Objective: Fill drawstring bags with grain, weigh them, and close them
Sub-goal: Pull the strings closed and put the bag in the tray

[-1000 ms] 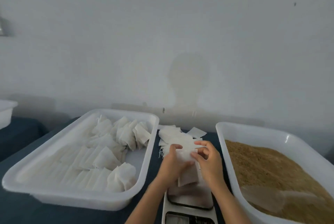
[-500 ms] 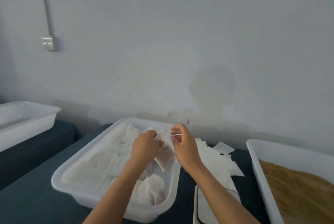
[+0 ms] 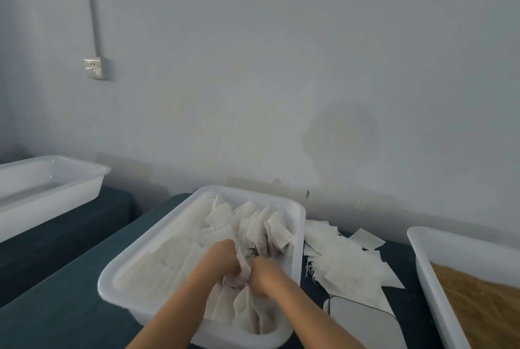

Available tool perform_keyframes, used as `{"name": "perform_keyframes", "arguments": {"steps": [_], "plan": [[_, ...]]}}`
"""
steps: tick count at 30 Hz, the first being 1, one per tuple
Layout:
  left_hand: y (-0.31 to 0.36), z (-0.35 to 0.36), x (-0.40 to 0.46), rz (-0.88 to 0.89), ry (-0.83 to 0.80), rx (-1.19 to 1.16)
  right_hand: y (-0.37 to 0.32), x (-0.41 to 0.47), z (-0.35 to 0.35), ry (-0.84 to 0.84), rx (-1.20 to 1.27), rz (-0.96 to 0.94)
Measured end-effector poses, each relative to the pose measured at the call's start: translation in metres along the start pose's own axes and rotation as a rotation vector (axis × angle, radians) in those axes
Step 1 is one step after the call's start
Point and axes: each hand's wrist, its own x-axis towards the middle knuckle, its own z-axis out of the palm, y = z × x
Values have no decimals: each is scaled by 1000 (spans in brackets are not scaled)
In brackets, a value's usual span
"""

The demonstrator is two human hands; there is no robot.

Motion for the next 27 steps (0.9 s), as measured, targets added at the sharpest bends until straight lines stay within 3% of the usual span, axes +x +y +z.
{"name": "perform_keyframes", "arguments": {"steps": [12, 14, 18, 22, 24, 27], "plan": [[-1, 13, 9, -19, 134, 262, 0, -6, -7, -89, 116, -111], [5, 10, 6, 36, 235, 314, -1, -18, -9, -7, 60, -132], [31, -1, 0, 154, 480, 375, 14, -37, -28, 425, 213, -191], [62, -7, 1, 279, 520, 356, 60, -31, -52, 745, 278, -29], [72, -5, 2, 313, 503, 357, 93, -24, -55, 785, 236, 93], [77, 3, 5, 314, 492, 326, 137, -5, -45, 602, 145, 213]]}}
